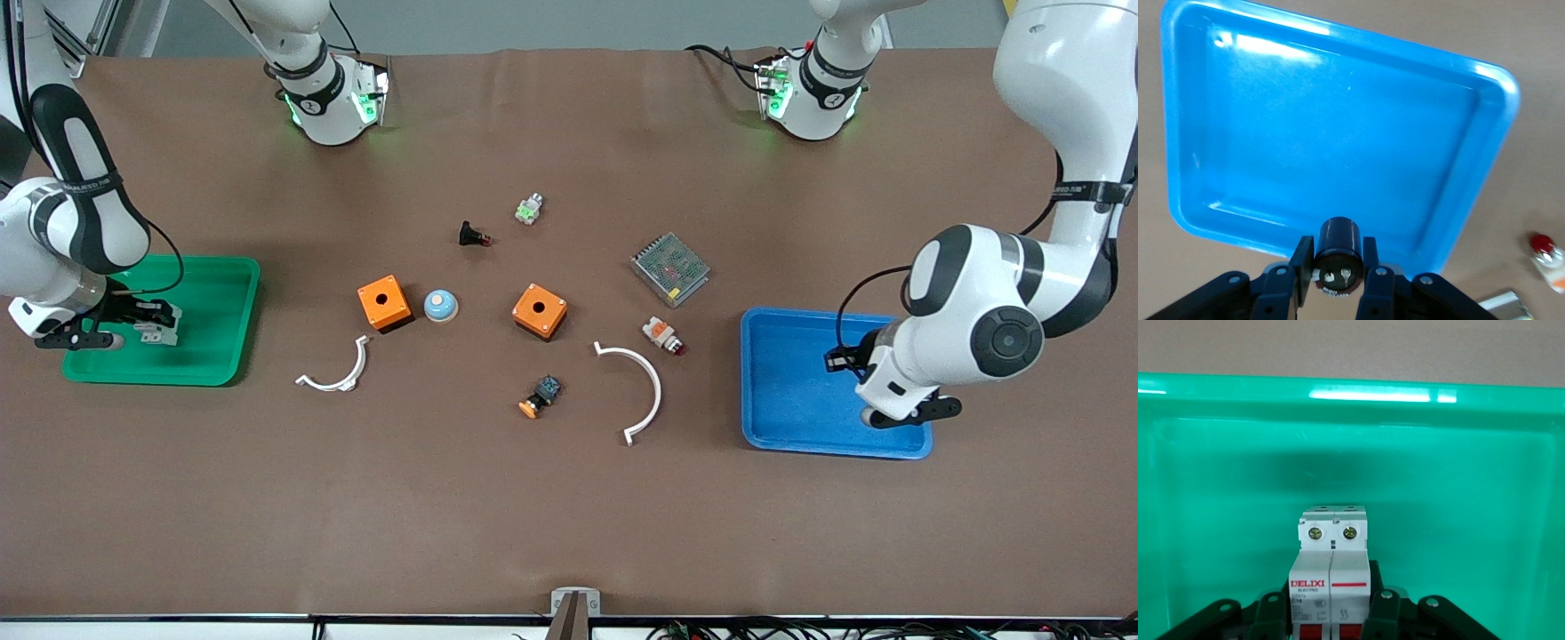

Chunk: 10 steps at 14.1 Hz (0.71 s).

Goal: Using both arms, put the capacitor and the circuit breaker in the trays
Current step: 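Lower the breaker into the green tray while the left gripper lowers the capacitor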

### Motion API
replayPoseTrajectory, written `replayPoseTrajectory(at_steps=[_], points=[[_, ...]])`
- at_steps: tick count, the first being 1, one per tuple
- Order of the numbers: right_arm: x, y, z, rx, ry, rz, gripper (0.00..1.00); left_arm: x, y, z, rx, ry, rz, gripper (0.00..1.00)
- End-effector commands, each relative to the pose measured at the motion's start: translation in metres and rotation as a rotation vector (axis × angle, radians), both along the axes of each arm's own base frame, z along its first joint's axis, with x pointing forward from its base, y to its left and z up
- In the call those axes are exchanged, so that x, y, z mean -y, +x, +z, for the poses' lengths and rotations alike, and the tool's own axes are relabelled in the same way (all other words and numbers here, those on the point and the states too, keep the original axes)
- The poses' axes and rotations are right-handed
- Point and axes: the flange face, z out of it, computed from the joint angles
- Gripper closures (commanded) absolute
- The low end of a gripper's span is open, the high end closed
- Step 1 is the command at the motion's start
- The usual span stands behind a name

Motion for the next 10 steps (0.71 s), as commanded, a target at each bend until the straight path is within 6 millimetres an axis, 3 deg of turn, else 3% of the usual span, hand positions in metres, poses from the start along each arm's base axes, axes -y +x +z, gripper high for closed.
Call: replayPoseTrajectory(at_steps=[1, 4, 5, 6, 7, 10], points=[[0.001, -0.008, 0.007, 0.002, -0.012, 0.015, 1.00, -0.006, 0.001, -0.024, 0.030, -0.001, -0.027, 0.80], [0.002, -0.011, 0.005, -0.004, -0.010, 0.012, 0.96, -0.005, 0.005, -0.061, 0.080, -0.045, -0.019, 0.79], [0.003, -0.011, 0.005, -0.007, -0.009, 0.010, 0.75, -0.005, 0.007, -0.069, 0.095, -0.049, -0.022, 0.79], [0.003, -0.012, 0.004, -0.012, -0.013, 0.019, 0.30, -0.008, 0.008, -0.074, 0.102, -0.031, -0.040, 0.79], [0.002, -0.011, 0.004, -0.019, -0.020, 0.032, 0.00, -0.013, 0.009, -0.080, 0.102, -0.012, -0.054, 0.79], [-0.003, -0.009, 0.008, -0.042, -0.020, 0.051, 0.00, -0.014, 0.011, -0.089, 0.127, -0.023, -0.056, 0.78]])
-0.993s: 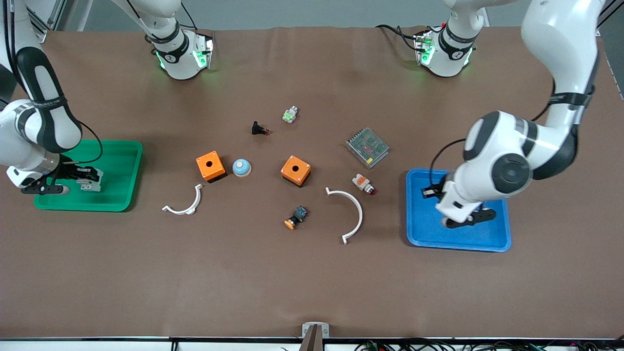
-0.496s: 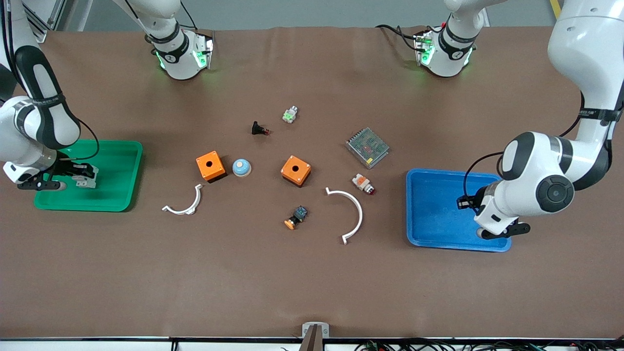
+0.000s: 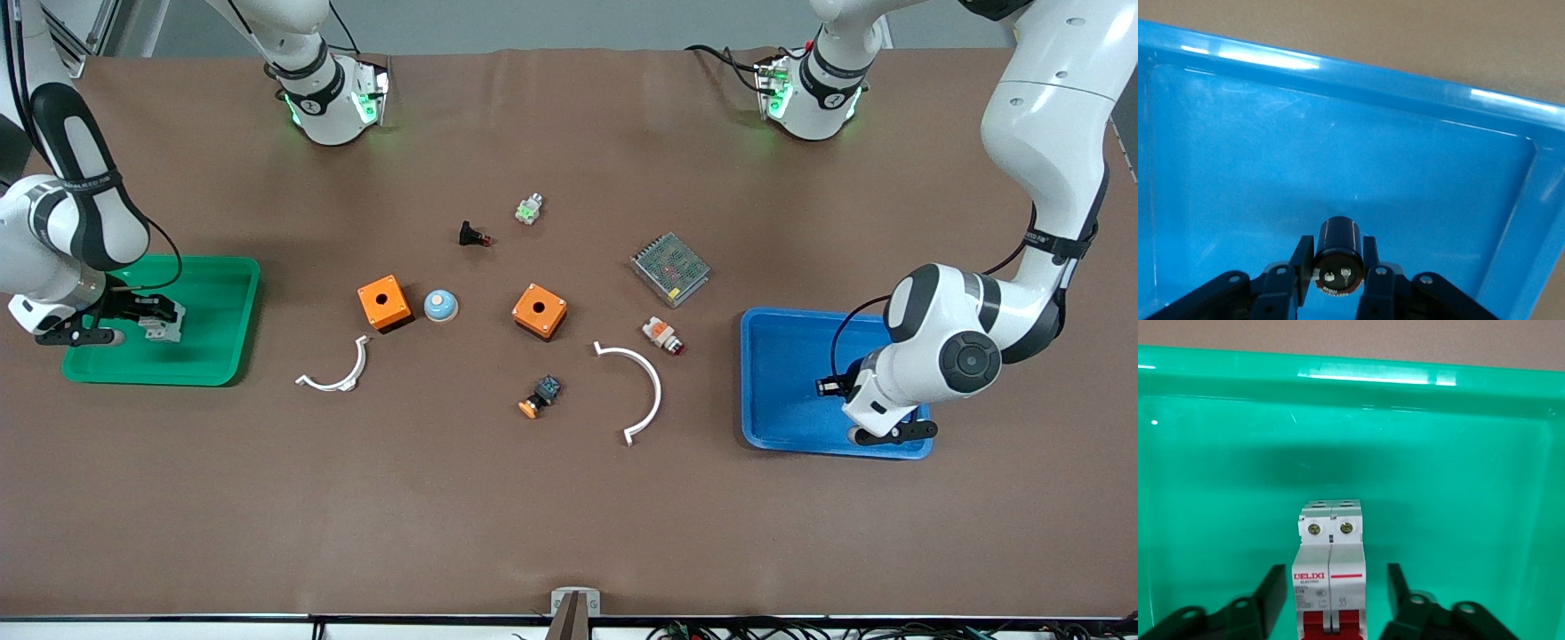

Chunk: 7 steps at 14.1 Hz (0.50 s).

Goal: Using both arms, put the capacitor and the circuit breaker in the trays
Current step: 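Lower the breaker into the green tray while the left gripper lowers the capacitor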

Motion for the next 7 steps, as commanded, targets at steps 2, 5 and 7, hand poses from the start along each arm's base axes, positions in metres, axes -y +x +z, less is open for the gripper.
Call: replayPoseTrajectory(at_steps=[2, 5, 7], points=[[-0.011, 0.011, 0.044, -0.059, -0.011, 0.054, 0.00, 0.000, 0.003, -0.007, 0.036, -0.007, -0.012, 0.78], [-0.041, 0.063, 0.125, -0.136, -0.010, 0.110, 0.00, -0.001, 0.001, -0.008, 0.033, 0.000, -0.012, 0.69], [-0.082, 0.092, 0.173, -0.163, -0.030, 0.078, 0.00, -0.001, -0.001, -0.002, 0.030, 0.009, -0.018, 0.13]])
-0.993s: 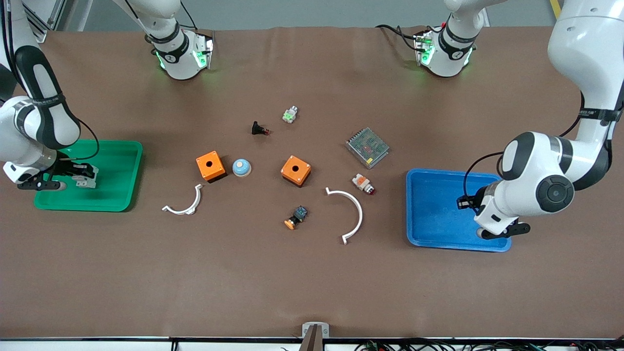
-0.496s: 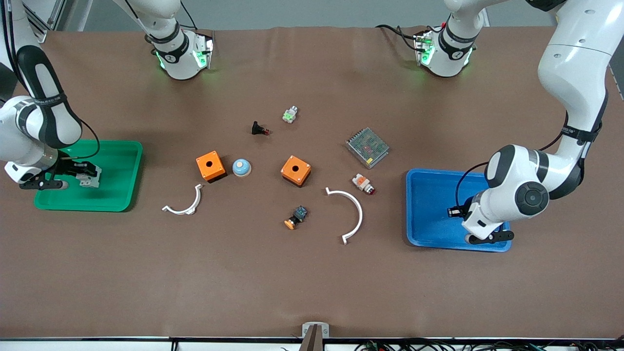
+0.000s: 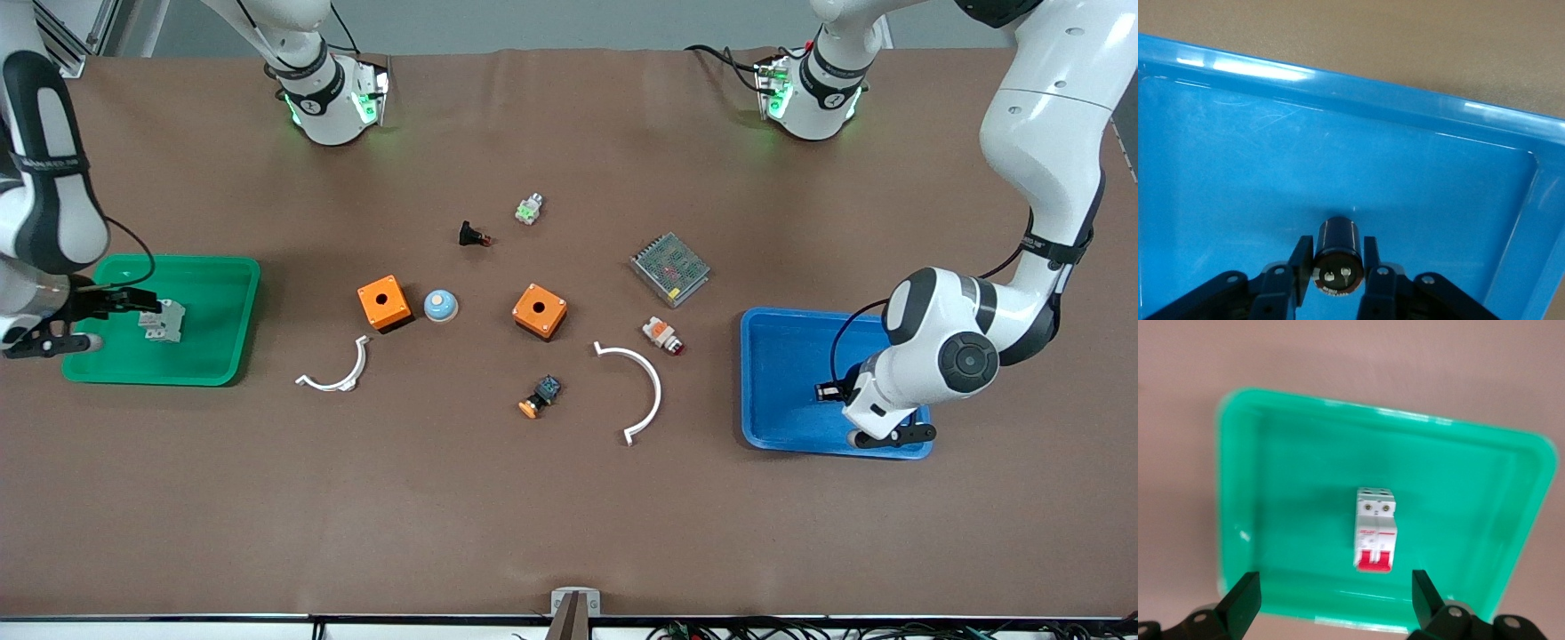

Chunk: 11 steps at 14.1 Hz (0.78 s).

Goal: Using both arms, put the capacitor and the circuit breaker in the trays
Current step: 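Lower the breaker into the green tray while the left gripper lowers the capacitor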

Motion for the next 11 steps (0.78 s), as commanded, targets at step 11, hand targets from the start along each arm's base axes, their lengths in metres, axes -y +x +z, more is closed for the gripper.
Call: replayPoseTrajectory(at_steps=[11], points=[[-0.203, 0.013, 0.153, 0.034, -0.046, -0.076, 0.00, -0.084, -0.066, 0.255, -0.051, -0.029, -0.047, 0.00]])
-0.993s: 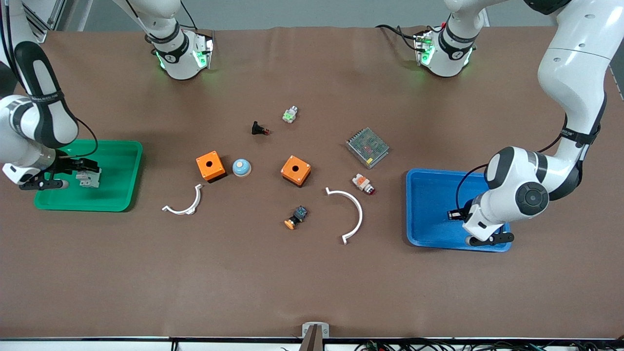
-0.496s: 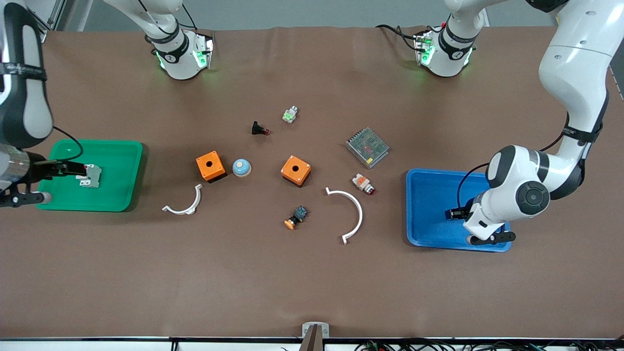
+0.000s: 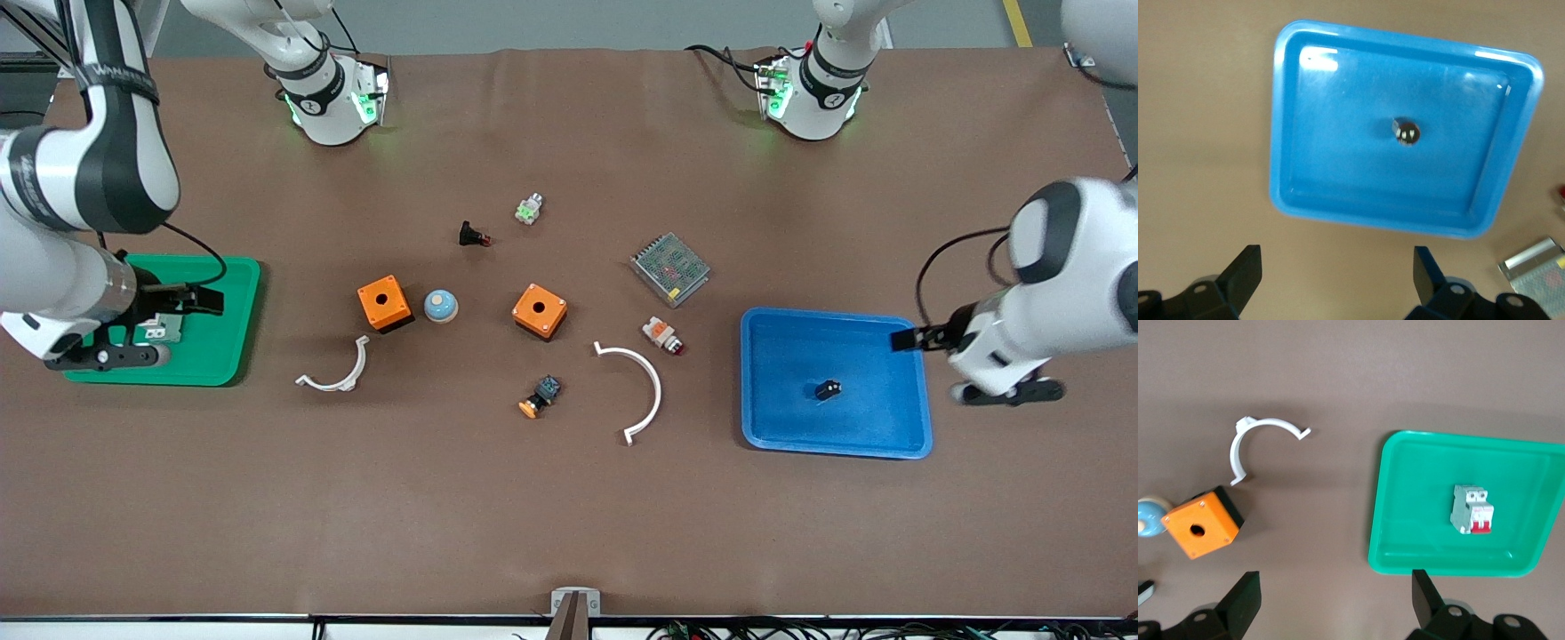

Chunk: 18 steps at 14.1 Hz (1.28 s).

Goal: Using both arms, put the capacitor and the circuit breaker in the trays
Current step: 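Open both grippers and lift them away from the trays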

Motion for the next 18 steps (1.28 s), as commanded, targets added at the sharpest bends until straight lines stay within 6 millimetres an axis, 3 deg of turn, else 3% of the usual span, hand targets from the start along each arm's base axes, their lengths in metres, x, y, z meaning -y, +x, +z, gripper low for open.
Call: replayPoseTrajectory(at_steps=[1, 3, 5, 11, 14, 18], points=[[-0.003, -0.021, 0.043, 0.034, 0.026, -0.008, 0.00, -0.008, -0.034, 0.070, 0.040, -0.032, 0.020, 0.00], [-0.004, -0.029, 0.067, 0.043, 0.028, -0.007, 0.00, -0.006, -0.049, 0.111, 0.087, -0.040, 0.033, 0.00], [-0.006, -0.031, 0.096, 0.034, 0.037, -0.012, 0.00, 0.001, -0.057, 0.139, 0.136, -0.019, 0.034, 0.00], [-0.005, -0.026, 0.152, 0.117, 0.060, -0.026, 0.00, 0.010, -0.058, 0.184, 0.187, -0.015, 0.014, 0.00], [-0.001, -0.024, 0.153, 0.120, 0.059, -0.031, 0.00, 0.010, -0.066, 0.196, 0.205, -0.007, 0.018, 0.00], [0.004, -0.030, 0.151, 0.086, 0.058, -0.051, 0.00, 0.003, -0.068, 0.196, 0.189, -0.010, 0.028, 0.00]])
